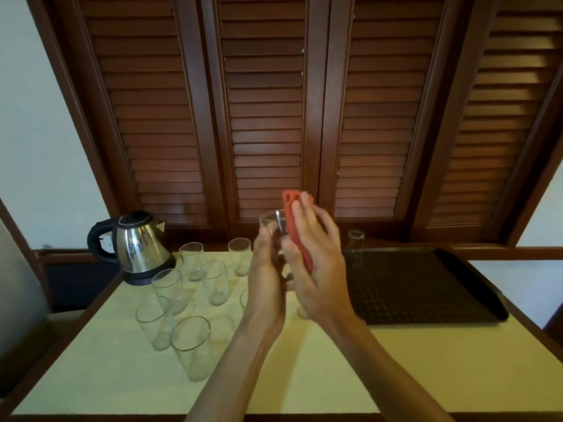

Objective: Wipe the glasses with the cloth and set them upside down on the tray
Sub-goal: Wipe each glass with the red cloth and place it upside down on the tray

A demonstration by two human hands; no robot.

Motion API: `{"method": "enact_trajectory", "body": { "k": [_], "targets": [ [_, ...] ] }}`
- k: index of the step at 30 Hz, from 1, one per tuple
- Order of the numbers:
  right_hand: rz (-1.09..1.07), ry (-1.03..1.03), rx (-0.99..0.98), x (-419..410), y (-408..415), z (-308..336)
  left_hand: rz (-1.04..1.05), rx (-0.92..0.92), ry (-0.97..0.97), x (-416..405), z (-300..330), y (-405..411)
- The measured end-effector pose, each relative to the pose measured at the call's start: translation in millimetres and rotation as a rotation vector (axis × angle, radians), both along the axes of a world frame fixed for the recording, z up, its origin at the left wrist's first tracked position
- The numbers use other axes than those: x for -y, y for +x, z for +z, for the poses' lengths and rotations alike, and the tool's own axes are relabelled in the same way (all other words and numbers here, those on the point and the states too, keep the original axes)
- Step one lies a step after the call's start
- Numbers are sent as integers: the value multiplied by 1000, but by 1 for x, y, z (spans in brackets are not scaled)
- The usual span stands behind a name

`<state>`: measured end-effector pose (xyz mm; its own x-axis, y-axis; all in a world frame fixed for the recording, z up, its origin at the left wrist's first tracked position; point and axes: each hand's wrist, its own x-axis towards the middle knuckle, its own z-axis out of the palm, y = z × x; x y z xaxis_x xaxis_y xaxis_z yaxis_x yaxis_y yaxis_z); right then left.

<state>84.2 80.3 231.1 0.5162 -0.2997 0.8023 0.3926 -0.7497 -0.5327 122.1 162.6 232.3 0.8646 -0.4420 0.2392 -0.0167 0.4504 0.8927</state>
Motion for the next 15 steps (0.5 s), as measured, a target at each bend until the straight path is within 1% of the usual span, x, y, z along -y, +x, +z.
{"method": "enact_trajectory", "body": {
  "k": [2,3,6,7,9,11,15],
  "targets": [
    [55,108,-34,-1,0,12,-47,-21,10,-1,-2,-7],
    [100,122,-55,-8,-4,5,-50,-6,2,-3,-1,-3],
    [225,65,-129,-32,-20,-26,33,6,-20,-11,11,13],
    [228,80,-135,-28,-18,-25,50,25,-2,-11,10,12],
    [177,184,-146,-14,-6,-7,39,86,96,-8,2,1],
    [167,241,-135,-6,0,8,52,87,139,-8,-2,-7],
    [212,99,-150,-33,-14,-28,105,39,14,-12,12,11]
  ]
}}
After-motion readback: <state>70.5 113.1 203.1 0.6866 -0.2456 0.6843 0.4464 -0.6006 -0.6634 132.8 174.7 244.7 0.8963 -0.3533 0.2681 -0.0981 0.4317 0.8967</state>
